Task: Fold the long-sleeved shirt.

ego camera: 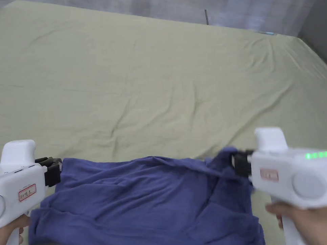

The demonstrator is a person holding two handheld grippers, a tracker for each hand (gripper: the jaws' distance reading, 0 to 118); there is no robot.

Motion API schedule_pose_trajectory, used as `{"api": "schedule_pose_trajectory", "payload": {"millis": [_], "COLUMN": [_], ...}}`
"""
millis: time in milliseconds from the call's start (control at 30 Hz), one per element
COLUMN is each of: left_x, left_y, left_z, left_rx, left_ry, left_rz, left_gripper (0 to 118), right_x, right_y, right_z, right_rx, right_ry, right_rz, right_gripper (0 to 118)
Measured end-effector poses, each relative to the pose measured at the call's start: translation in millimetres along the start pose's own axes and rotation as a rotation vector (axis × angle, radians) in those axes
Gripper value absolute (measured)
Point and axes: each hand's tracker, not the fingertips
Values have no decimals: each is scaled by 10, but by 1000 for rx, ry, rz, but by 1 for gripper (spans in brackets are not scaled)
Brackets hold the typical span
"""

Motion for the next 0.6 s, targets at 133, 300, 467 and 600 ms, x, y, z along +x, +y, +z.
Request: {"api": "schedule_pose_trajectory", "payload": {"millis": [133, 300, 467, 600], "left_x": [59, 126, 153, 166], "left_y": [-49, -86, -122, -126], "left_z": [116, 175, 202, 214], "left_rx": [8, 8, 8, 3], "left_ry": [-6, -11, -20, -32], "left_rz": [-3, -10, -2, 5], "left_gripper": [0, 0, 0, 0], "right_x": [-67, -159, -68, -68], "right_y": [-786, -1147, -1048, -872], "right_z": [-174, -517, -438, -42], "right_rx": [-205, -331, -282, -142], "right_ry": [-6, 24, 35, 56], "right_rz": [-14, -9, -65, -65], "right_gripper": [7, 7, 89, 118]}}
